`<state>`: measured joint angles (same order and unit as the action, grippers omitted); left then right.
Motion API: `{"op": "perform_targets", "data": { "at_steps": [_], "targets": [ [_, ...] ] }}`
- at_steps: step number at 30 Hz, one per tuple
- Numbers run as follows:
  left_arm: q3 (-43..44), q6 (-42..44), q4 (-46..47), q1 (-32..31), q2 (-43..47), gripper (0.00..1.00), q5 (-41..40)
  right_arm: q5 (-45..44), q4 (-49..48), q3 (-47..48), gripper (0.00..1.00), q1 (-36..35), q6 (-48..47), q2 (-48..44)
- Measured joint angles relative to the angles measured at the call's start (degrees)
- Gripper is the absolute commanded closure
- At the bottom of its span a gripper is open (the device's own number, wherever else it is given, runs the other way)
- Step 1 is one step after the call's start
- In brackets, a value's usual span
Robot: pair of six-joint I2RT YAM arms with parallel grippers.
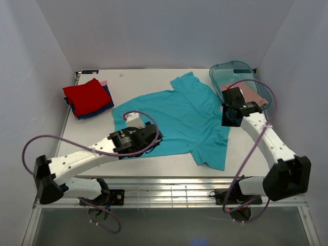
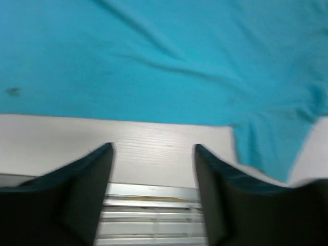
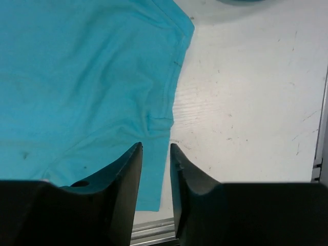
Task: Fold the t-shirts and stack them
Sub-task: Flatten out the tshirt
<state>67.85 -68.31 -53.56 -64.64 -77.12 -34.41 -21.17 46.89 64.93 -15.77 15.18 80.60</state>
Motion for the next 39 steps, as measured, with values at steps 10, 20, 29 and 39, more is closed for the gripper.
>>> {"op": "perform_targets", "data": {
  "at_steps": [10,20,29,39],
  "targets": [
    [-25.90,-15.06,-18.27,14.34,15.08,0.02,-1.40,6.38,2.19,-10.38,0.54,-4.37,5.60,-11.39],
    [-27.74,-9.97,-11.15,19.58,13.42,0.02,-4.17,9.20,3.96,-13.84,0.54,-6.36,8.94,-11.02],
    [-32.17,6.51,5.46,32.02,13.44,0.03,-2.19,9.60,4.46,-15.87,0.54,-7.67,11.37,-12.00],
    [-32.17,12.94,10.45,36.79,8.72,0.12,5.35,9.55,6.21,-16.17,0.54,-7.96,12.59,-14.08]
  ]
}}
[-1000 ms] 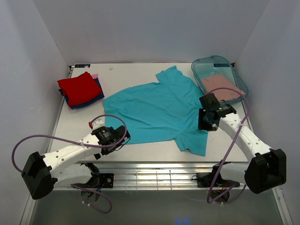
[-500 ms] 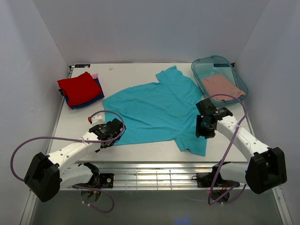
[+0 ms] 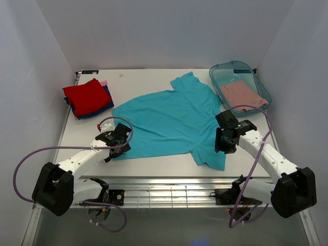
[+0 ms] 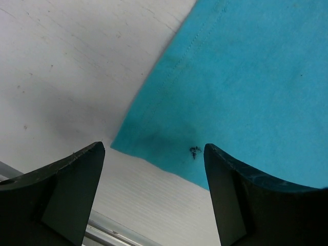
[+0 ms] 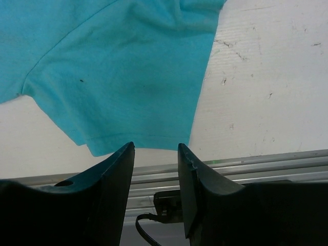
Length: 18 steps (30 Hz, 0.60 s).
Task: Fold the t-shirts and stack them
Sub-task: Flatten out the tshirt
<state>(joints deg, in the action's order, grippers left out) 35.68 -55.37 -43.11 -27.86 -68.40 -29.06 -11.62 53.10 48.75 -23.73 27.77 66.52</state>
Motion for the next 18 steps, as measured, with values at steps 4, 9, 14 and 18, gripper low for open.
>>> {"op": "perform_targets", "data": {
  "at_steps": [4,9,14,18],
  "targets": [
    [0.07,-0.68,-2.29,0.00,2.64,0.12,2.01,0.02,0.09,-2.01,0.55,-0.09,0.63,-1.31],
    [0.07,-1.77,-4.37,0.00,6.29,0.10,2.58,0.31,0.44,-4.79,0.55,-0.50,1.46,-1.57],
    [-0.39,-4.02,-4.92,0.00,2.51,0.09,3.26,0.61,0.22,-6.64,0.57,-1.03,1.99,-1.79],
    [-2.16,-5.31,-4.87,0.00,-0.20,0.07,4.07,1.05,-0.72,-8.44,0.59,-1.16,2.32,-1.90]
  ]
}}
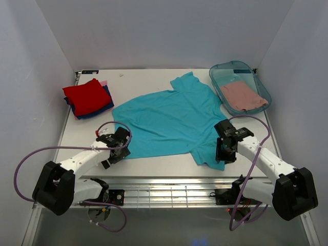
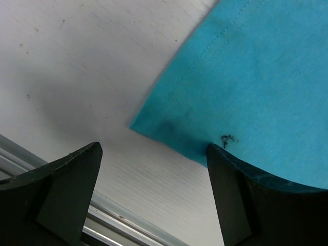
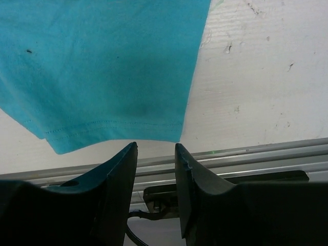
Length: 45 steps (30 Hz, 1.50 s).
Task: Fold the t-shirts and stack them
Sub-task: Flatten out the tshirt, then grap the side of the flattened tshirt closest away from the robot with both arms
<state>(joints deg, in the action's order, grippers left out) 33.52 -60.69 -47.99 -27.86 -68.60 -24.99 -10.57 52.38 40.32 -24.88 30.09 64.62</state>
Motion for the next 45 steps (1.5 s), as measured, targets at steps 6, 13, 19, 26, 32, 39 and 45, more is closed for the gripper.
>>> {"op": "perform_targets", "data": {
  "at_steps": [6,13,19,26,32,39,45],
  "targets": [
    [-0.09,-0.96,0.33,0.00,-0.33,0.06,-0.02,0.66,-1.22,-2.27,0.60,0.00,0.66,0.02],
    [0.35,-2.23,1.53,0.28,-1.44,0.24,-0.70,0.63,-1.68,-2.29,0.61,0.00,1.09,0.22],
    [0.70,-2.78,3.37,0.90,-2.86,0.35,-0.74,0.44,-1.84,-3.13,0.54,0.00,1.97,0.76],
    [0.87,-2.34,4.33,0.92,-3.21,0.41,-0.66,0.44,-2.27,-4.52,0.49,0.00,3.02,5.29],
    [0.87,-1.81,4.87,0.98,-3.21,0.44,-0.66,0.66,-3.37,-3.98,0.58,0.00,3.08,9.42],
    [0.87,-1.03,4.96,1.09,-3.08,0.46,-0.66,2.38,-4.46,-3.08,0.92,-0.39,3.13,11.28],
    [0.87,-0.24,3.82,1.14,-1.11,0.49,-0.48,0.07,-3.63,-3.08,0.92,-1.36,3.78,8.26]
  ]
}}
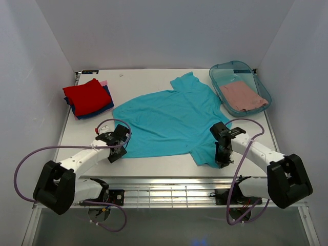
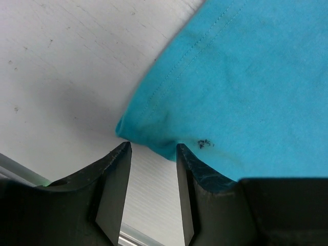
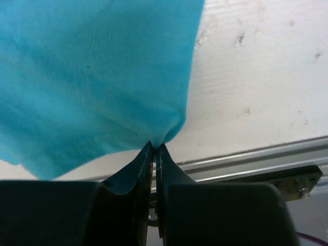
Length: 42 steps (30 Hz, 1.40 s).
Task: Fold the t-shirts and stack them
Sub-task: Grap the side of the flattened tshirt closest away from the robot with both arms
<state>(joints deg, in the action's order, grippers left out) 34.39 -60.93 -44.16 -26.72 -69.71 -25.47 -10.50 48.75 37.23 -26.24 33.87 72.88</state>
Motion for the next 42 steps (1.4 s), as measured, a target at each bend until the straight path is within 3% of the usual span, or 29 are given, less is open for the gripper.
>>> {"op": "perform_targets", "data": {
  "at_steps": [9,14,15,19,22,25,33,42],
  "targets": [
    [3.17,0.72,-5.97,0.00,7.28,0.50,-0.02,-3.34,11.54,8.13,0.92,-2.73,2.95,-13.62],
    [4.72,1.16,-7.72,0.00,9.90,0.50,0.07,-4.72,15.63,11.74,0.92,-2.78,3.39,-13.88],
    [4.81,1.27,-7.85,0.00,9.92,0.48,0.22,-4.92,15.78,12.41,0.92,-2.78,3.30,-13.05],
    [4.79,1.66,-8.33,0.00,8.26,0.26,0.96,-5.44,15.72,15.61,0.92,-2.78,2.86,-8.50],
    [4.31,1.70,-7.63,0.00,6.03,0.19,0.92,-5.46,15.63,17.14,0.92,-2.78,2.27,-6.38],
    [2.73,2.01,-5.62,0.00,4.07,0.20,0.90,-5.46,15.61,18.29,0.92,-2.78,1.73,-5.92],
    [-0.98,2.62,-1.66,0.79,2.82,0.38,0.98,-5.46,15.61,18.91,0.92,-2.78,1.49,-5.92],
    [-0.59,1.95,-0.79,1.11,-0.66,0.42,1.07,-5.46,15.63,18.91,0.92,-2.78,1.51,-6.60]
  ]
}}
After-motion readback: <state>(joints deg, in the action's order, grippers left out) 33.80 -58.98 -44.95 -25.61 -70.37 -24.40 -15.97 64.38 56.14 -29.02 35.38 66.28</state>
